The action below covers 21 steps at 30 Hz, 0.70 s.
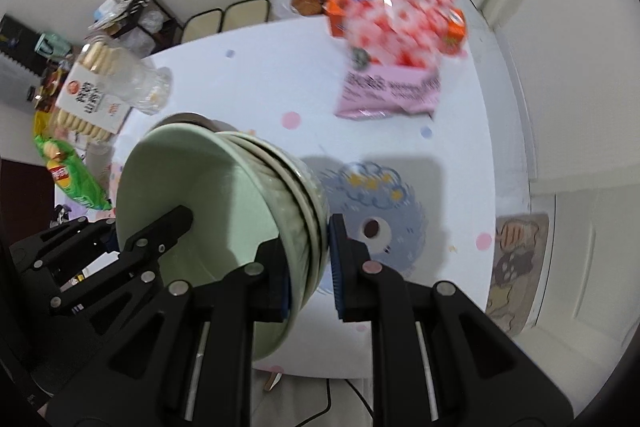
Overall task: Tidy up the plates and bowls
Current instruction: 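Lift and carry the bowl stack over the steel bowl with both tools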
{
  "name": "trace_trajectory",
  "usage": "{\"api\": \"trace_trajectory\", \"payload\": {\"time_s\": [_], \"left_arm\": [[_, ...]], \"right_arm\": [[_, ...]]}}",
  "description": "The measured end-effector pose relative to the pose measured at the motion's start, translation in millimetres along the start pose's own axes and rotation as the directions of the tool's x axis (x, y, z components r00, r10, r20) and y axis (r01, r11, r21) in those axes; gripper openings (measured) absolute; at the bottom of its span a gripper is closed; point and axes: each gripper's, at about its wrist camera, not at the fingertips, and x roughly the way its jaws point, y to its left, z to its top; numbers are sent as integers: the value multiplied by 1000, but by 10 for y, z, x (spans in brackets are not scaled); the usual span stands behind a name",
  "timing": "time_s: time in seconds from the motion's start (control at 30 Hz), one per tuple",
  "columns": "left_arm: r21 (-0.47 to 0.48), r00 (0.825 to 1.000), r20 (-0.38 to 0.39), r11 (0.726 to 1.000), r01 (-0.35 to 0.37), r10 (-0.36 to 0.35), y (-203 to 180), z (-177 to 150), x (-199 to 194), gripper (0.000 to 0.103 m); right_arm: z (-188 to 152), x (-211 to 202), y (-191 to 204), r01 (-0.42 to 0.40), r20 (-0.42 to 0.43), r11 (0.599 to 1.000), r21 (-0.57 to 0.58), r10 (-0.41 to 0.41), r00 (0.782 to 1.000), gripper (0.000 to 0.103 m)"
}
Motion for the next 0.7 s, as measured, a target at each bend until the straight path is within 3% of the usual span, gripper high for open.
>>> {"api": "trace_trajectory", "payload": {"time_s": [0.47,0.7], "left_arm": [[-154,997,-8,985,-78,77,947,-99,-75,14],[-173,995,-35,980,-96,92,1227,-104,33,14]], "right_arm": [[246,257,911,-76,-46,986,-149,70,996,18],[304,476,1231,-93,-80,979,-182,79,994,18]]}}
